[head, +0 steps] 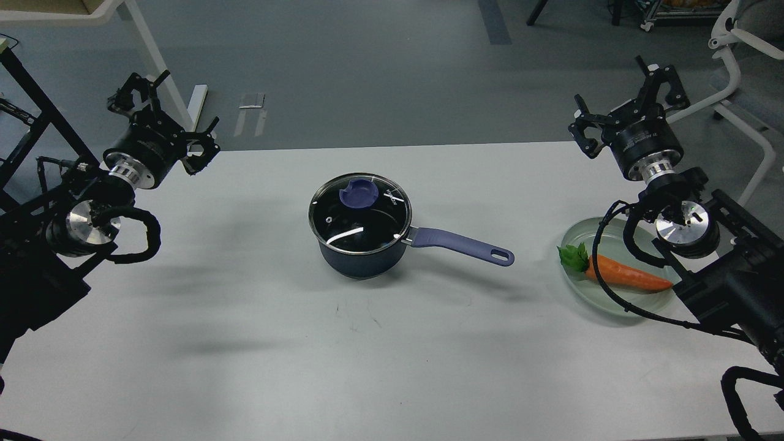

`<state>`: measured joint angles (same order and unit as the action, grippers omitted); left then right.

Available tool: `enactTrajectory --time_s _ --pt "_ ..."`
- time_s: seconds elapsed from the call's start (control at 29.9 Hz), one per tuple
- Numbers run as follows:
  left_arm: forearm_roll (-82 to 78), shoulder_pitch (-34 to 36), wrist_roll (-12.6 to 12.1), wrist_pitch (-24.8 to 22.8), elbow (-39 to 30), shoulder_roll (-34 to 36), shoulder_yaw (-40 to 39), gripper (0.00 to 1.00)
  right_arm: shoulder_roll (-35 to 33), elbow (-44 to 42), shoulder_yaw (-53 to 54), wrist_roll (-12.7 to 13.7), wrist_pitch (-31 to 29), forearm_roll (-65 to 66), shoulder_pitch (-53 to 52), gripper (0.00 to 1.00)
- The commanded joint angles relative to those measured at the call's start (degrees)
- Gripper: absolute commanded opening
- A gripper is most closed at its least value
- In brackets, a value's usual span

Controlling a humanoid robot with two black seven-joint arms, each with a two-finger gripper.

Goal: Open pot lid
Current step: 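Raise the right arm up and away from the table, then reach the right gripper down and grasp the purple saucepan handle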

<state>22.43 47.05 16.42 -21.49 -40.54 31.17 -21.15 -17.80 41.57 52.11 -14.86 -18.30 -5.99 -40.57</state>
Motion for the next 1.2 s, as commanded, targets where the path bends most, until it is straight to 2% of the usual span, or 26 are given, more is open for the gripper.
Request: enactTrajectory --time_s 0.0,0.3,0.43,0.54,0.64,0.8,1.04,1.17 --pt "0.1 0.0 0.1 -0.2 0.1 0.2 0.1 0.99 -0.2 0.0 -0.1 0.0 0.2 -0.1 0.1 1.0" --pt "-0.2 0.1 0.0 0.0 -0.1 1.7 0.1 0.99 -3.4 1.8 -2.4 -0.3 1.1 0.4 -2.1 0.99" --pt "-0.3 0.1 -0.3 0.1 -0.1 3.3 0.8 0.99 -11.6 6.4 -15.2 -0.9 1.0 0.6 -9.0 0.99" --pt "-2.4 0.0 -1.0 -0.2 -0.1 5.3 1.1 0.99 -15.2 8.3 -25.8 -0.9 0.9 2.0 -15.6 0.99" --pt "-7.6 0.4 -2.9 -1.1 -0.4 8.1 0.9 0.99 -17.3 11.0 -32.7 -0.9 1.1 9.4 -21.0 0.99" --pt "-10.5 0.6 -3.4 -1.3 -0.4 8.8 0.9 0.99 -17.7 15.2 -42.0 -0.8 2.6 22.5 -30.2 0.99" --pt "-10.5 0.9 -3.4 -1.1 -0.9 8.9 0.7 0.99 -13.0 22.5 -68.3 -0.9 5.2 32.7 -48.4 0.99" --pt "-10.5 0.9 -3.4 -0.8 -0.9 9.4 0.8 0.99 -11.8 27.4 -74.8 -1.0 7.0 45.6 -53.7 0.98"
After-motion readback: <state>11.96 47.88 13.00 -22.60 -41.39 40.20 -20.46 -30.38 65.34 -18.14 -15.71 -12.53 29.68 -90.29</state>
